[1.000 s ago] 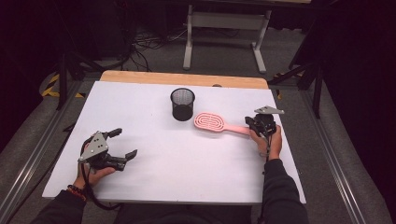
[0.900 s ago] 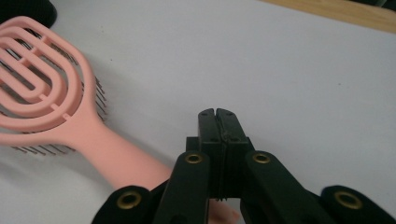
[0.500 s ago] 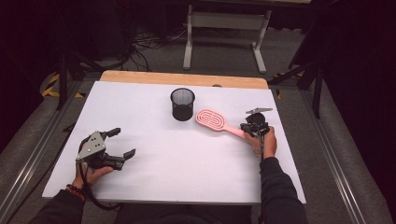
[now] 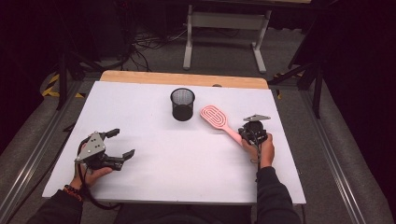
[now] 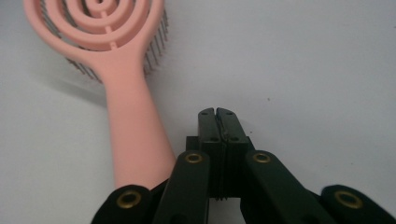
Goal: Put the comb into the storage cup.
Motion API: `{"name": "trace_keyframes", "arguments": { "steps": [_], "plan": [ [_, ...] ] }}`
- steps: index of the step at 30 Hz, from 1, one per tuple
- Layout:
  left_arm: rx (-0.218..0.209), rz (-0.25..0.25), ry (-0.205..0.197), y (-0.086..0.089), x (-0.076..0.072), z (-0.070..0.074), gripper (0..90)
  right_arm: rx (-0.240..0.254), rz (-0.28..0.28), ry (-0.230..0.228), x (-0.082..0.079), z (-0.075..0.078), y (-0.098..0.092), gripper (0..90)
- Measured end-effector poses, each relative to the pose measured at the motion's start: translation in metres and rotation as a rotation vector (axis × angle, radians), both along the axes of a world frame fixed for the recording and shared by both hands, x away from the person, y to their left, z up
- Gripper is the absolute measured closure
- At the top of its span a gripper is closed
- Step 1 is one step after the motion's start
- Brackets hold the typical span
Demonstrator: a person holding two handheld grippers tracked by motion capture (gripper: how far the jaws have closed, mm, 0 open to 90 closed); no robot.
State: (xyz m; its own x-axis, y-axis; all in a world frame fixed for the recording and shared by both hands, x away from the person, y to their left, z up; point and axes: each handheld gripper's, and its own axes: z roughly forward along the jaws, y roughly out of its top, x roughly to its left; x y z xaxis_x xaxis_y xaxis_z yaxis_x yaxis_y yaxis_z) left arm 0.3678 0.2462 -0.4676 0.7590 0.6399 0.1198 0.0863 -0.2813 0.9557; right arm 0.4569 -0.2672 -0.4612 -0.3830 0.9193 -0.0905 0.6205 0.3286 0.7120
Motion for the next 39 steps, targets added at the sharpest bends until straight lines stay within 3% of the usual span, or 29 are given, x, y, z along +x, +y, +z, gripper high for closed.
{"name": "trace_keyframes", "arguments": {
  "steps": [5, 8, 11, 34, 39],
  "plan": [
    [-0.016, 0.001, -0.005, 0.001, -0.002, 0.001, 7.6, 0.001, 0.033, 0.003, -0.004, 0.000, 0.005, 89.9],
    [0.017, -0.007, -0.016, -0.002, -0.004, 0.002, 7.5, -0.014, 0.069, 0.014, -0.007, 0.001, 0.010, 89.9],
    [0.023, -0.010, -0.019, -0.004, -0.004, 0.002, 7.5, -0.019, 0.086, 0.018, -0.008, 0.001, 0.012, 89.9],
    [0.054, -0.028, -0.025, -0.007, -0.005, 0.001, 7.6, -0.029, 0.137, 0.041, -0.017, 0.002, 0.019, 88.6],
    [0.068, -0.027, -0.029, -0.007, -0.005, 0.001, 7.5, -0.040, 0.134, 0.021, -0.019, 0.006, 0.019, 86.1]
  ]
}}
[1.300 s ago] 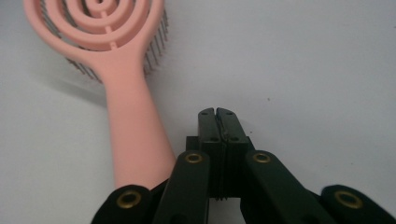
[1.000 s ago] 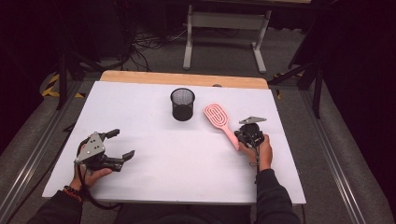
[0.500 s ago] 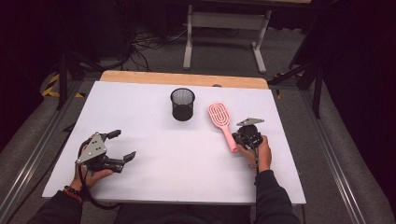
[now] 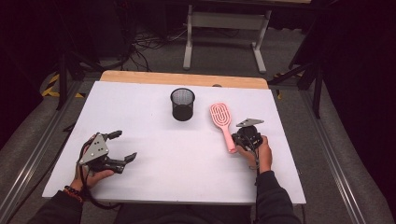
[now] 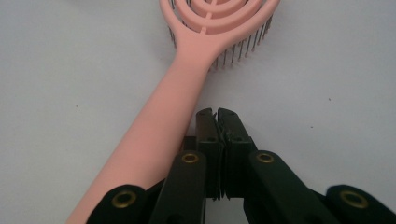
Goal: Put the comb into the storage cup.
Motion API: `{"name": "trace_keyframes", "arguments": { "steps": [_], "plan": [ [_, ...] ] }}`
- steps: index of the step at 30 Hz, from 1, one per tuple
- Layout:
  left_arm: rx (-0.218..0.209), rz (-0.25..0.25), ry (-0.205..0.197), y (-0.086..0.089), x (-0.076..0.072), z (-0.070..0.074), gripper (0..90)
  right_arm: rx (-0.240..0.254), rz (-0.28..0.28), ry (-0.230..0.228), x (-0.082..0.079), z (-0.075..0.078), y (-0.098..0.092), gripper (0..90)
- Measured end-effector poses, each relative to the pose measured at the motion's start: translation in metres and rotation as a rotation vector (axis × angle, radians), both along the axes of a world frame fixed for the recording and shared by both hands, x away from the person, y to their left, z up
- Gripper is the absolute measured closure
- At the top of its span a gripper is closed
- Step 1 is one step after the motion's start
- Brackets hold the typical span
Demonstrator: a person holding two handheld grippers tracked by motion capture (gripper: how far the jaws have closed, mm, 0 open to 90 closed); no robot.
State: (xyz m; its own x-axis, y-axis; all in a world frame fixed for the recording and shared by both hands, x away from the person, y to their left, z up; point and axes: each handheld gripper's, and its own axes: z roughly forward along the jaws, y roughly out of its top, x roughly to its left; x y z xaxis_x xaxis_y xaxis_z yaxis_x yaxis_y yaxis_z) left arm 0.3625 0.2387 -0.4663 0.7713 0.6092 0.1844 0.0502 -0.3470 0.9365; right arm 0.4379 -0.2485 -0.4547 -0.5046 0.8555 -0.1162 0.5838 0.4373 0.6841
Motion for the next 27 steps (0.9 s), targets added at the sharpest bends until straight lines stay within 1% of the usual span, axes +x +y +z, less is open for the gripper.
{"name": "trace_keyframes", "arguments": {
  "steps": [2, 4, 6, 8, 9, 10, 12, 14, 15, 17, 18, 19, 20, 21, 23, 25, 26, 27],
  "plan": [
    [0.010, 0.002, -0.005, 0.000, 0.000, 0.000, 7.5, 0.002, -0.006, -0.004, -0.001, 0.001, 0.000, 85.2],
    [0.013, 0.004, -0.008, 0.000, 0.000, 0.000, 7.5, 0.006, -0.014, -0.019, -0.002, 0.006, -0.001, 82.3],
    [0.013, 0.000, -0.005, -0.001, 0.000, 0.000, 7.5, 0.016, -0.021, -0.036, -0.003, 0.011, -0.003, 80.2],
    [0.010, -0.001, -0.004, -0.001, 0.000, 0.000, 7.5, 0.029, -0.031, -0.048, -0.004, 0.016, -0.004, 75.3],
    [0.010, -0.001, -0.004, -0.001, 0.000, 0.000, 7.5, 0.029, -0.031, -0.048, -0.004, 0.016, -0.004, 75.3],
    [0.010, 0.002, -0.005, -0.002, 0.000, 0.000, 7.5, 0.034, -0.037, -0.054, -0.004, 0.018, -0.004, 72.6],
    [0.010, 0.000, 0.000, -0.002, 0.000, -0.001, 7.6, 0.046, -0.038, -0.046, -0.003, 0.022, -0.004, 69.1],
    [0.011, -0.001, 0.002, -0.002, 0.000, 0.000, 7.6, 0.051, -0.054, -0.041, 0.000, 0.026, -0.003, 58.9],
    [0.009, -0.004, 0.003, -0.002, 0.000, -0.001, 7.6, 0.064, -0.058, -0.027, 0.001, 0.027, -0.002, 54.3],
    [0.000, -0.009, 0.013, -0.002, 0.001, -0.001, 7.6, 0.072, -0.070, 0.000, 0.006, 0.028, -0.001, 45.5],
    [-0.002, -0.009, 0.019, -0.002, 0.001, -0.001, 7.6, 0.068, -0.085, 0.015, 0.008, 0.028, 0.000, 37.3],
    [-0.002, -0.008, 0.023, -0.001, 0.002, -0.001, 7.5, 0.064, -0.093, 0.031, 0.010, 0.028, 0.002, 31.9],
    [-0.001, -0.009, 0.022, -0.001, 0.001, -0.001, 7.5, 0.058, -0.100, 0.052, 0.013, 0.027, 0.004, 28.5],
    [-0.001, -0.011, 0.023, -0.001, 0.001, -0.001, 7.5, 0.049, -0.104, 0.072, 0.016, 0.027, 0.006, 25.6],
    [-0.002, -0.016, 0.026, -0.001, 0.002, -0.001, 7.3, 0.033, -0.114, 0.099, 0.022, 0.028, 0.010, 24.8],
    [-0.004, -0.025, 0.033, 0.000, 0.002, -0.002, 7.4, 0.040, -0.111, 0.134, 0.029, 0.028, 0.013, 23.6],
    [-0.004, -0.027, 0.037, 0.000, 0.003, -0.002, 7.4, 0.033, -0.122, 0.150, 0.033, 0.028, 0.015, 22.6],
    [-0.002, -0.031, 0.038, 0.000, 0.003, -0.002, 7.4, 0.009, -0.129, 0.167, 0.038, 0.029, 0.018, 20.5]
  ]
}}
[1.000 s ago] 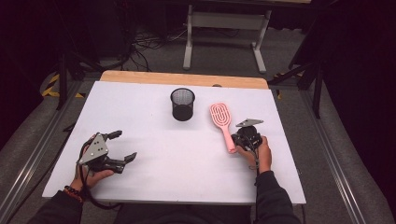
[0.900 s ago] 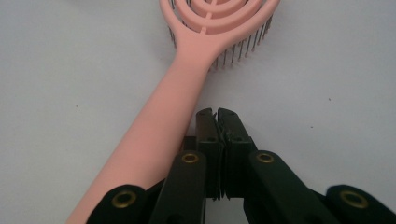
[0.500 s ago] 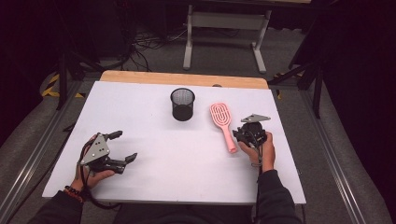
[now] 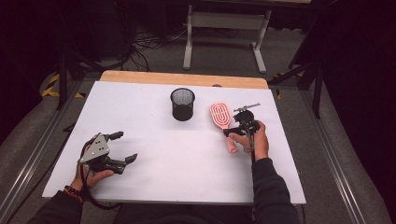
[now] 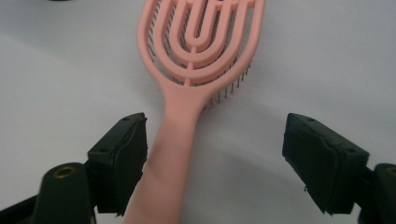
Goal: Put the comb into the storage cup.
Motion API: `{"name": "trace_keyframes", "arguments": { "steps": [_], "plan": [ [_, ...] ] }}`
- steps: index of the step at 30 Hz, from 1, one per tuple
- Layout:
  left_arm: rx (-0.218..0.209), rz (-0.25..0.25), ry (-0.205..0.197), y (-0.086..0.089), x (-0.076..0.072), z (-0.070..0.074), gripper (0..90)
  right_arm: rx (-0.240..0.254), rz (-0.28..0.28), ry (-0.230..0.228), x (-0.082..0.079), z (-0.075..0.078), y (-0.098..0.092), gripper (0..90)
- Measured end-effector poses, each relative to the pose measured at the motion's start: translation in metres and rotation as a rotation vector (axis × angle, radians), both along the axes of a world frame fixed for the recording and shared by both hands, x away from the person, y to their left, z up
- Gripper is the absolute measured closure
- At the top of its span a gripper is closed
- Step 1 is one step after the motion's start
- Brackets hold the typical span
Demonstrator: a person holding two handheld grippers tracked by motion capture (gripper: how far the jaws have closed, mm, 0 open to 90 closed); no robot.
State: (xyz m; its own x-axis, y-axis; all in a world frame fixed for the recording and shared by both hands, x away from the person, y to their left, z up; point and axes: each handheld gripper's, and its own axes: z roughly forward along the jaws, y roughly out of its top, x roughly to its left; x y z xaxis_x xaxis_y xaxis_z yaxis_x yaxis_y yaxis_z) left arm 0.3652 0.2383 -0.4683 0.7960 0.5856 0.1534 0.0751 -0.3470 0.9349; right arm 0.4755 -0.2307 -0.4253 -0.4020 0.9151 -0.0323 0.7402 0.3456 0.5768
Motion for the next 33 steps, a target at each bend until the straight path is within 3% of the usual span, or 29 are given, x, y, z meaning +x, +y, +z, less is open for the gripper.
{"name": "trace_keyframes", "arguments": {
  "steps": [5, 9, 13, 17, 19, 21, 24, 33],
  "plan": [
    [0.002, -0.011, 0.002, 0.000, 0.000, 0.000, 7.3, -0.058, -0.003, 0.091, 0.018, 0.000, 0.014, 17.9],
    [0.004, -0.017, 0.001, -0.001, -0.001, 0.000, 7.3, -0.070, -0.022, 0.143, 0.028, -0.004, 0.019, 15.8],
    [0.003, -0.018, 0.001, -0.001, -0.001, 0.000, 7.3, -0.093, -0.028, 0.149, 0.033, -0.007, 0.021, 16.2],
    [0.010, -0.016, 0.000, -0.002, -0.001, 0.000, 7.2, -0.071, -0.006, 0.187, 0.036, -0.014, 0.020, 32.7],
    [0.014, -0.018, 0.002, -0.002, -0.001, 0.000, 7.2, -0.083, -0.004, 0.174, 0.035, -0.014, 0.021, 39.9],
    [0.012, -0.019, 0.003, -0.003, -0.001, -0.001, 7.2, -0.065, 0.006, 0.161, 0.033, -0.012, 0.021, 54.2],
    [0.016, -0.021, 0.005, -0.004, -0.001, -0.001, 7.1, -0.077, 0.027, 0.146, 0.029, -0.012, 0.022, 65.1],
    [0.018, -0.015, 0.006, -0.005, -0.001, -0.002, 7.2, -0.027, 0.040, 0.076, 0.020, -0.016, 0.015, 69.2]
  ]
}}
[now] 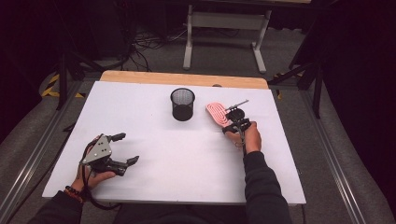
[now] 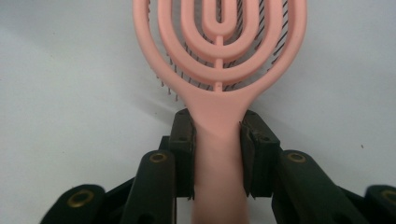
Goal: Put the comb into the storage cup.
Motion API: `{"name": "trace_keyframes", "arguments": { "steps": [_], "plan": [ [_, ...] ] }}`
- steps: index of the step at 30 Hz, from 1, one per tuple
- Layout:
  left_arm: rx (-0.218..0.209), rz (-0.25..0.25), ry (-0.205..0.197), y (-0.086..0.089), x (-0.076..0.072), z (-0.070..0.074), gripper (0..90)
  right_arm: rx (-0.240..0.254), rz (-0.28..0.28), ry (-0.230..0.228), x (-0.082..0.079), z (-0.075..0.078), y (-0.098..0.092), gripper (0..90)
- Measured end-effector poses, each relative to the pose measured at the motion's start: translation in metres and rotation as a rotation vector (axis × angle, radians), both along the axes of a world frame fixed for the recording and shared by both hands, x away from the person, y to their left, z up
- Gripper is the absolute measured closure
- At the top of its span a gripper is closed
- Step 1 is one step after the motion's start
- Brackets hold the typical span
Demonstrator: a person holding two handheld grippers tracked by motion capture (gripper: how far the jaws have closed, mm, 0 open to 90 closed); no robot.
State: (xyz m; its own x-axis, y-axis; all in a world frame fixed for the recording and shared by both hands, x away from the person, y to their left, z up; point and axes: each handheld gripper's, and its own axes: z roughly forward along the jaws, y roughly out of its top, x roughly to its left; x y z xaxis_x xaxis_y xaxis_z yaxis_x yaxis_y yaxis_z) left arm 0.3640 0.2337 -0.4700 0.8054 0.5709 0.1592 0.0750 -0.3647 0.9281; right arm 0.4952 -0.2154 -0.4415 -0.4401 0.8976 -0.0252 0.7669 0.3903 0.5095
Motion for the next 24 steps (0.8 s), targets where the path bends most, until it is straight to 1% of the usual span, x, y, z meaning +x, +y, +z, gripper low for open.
{"name": "trace_keyframes", "arguments": {
  "steps": [2, 3, 4, 5, 6, 8, 10, 12, 13, 14, 15, 17, 19, 21, 23, 24],
  "plan": [
    [-0.001, 0.002, 0.000, 0.000, 0.000, 0.000, 7.2, 0.019, -0.002, -0.035, -0.003, -0.001, -0.003, 69.3],
    [-0.002, 0.003, 0.000, 0.000, 0.000, 0.000, 7.2, 0.043, -0.005, -0.056, -0.007, -0.001, -0.006, 69.3],
    [-0.002, 0.003, 0.000, 0.000, 0.000, 0.000, 7.2, 0.043, -0.005, -0.056, -0.007, -0.001, -0.006, 69.3],
    [-0.004, 0.009, 0.002, 0.000, 0.000, 0.000, 7.2, 0.050, -0.004, -0.071, -0.008, -0.001, -0.007, 69.3],
    [-0.003, 0.011, 0.002, 0.000, 0.000, 0.000, 7.2, 0.073, -0.013, -0.102, -0.013, 0.000, -0.009, 69.3],
    [0.000, 0.016, 0.001, 0.000, 0.001, 0.000, 7.2, 0.100, -0.012, -0.150, -0.018, 0.002, -0.012, 69.3],
    [0.002, 0.019, 0.002, 0.000, 0.001, 0.001, 7.2, 0.128, -0.017, -0.180, -0.023, 0.003, -0.013, 69.3],
    [-0.002, 0.024, 0.002, -0.001, 0.001, 0.000, 7.2, 0.153, -0.010, -0.229, -0.031, 0.006, -0.015, 69.3],
    [-0.002, 0.024, 0.002, -0.001, 0.001, 0.000, 7.2, 0.153, -0.010, -0.229, -0.031, 0.006, -0.015, 69.3],
    [-0.003, 0.025, 0.003, -0.001, 0.001, 0.001, 7.2, 0.156, -0.010, -0.240, -0.033, 0.007, -0.015, 69.3],
    [-0.003, 0.027, 0.003, -0.001, 0.001, 0.001, 7.2, 0.161, -0.001, -0.269, -0.037, 0.008, -0.015, 69.3],
    [-0.001, 0.027, 0.004, -0.002, 0.002, 0.001, 7.2, 0.176, 0.007, -0.302, -0.043, 0.010, -0.015, 69.3],
    [0.001, 0.030, 0.005, -0.003, 0.002, 0.001, 7.2, 0.179, 0.012, -0.332, -0.048, 0.011, -0.014, 69.3],
    [-0.006, 0.030, 0.010, -0.003, 0.003, 0.001, 7.2, 0.188, 0.017, -0.358, -0.052, 0.012, -0.014, 69.3],
    [-0.018, 0.030, 0.013, -0.005, 0.003, 0.002, 7.2, 0.186, 0.023, -0.388, -0.056, 0.014, -0.013, 69.4],
    [-0.022, 0.031, 0.016, -0.006, 0.004, 0.004, 7.2, 0.190, 0.032, -0.409, -0.058, 0.015, -0.013, 69.4]
  ]
}}
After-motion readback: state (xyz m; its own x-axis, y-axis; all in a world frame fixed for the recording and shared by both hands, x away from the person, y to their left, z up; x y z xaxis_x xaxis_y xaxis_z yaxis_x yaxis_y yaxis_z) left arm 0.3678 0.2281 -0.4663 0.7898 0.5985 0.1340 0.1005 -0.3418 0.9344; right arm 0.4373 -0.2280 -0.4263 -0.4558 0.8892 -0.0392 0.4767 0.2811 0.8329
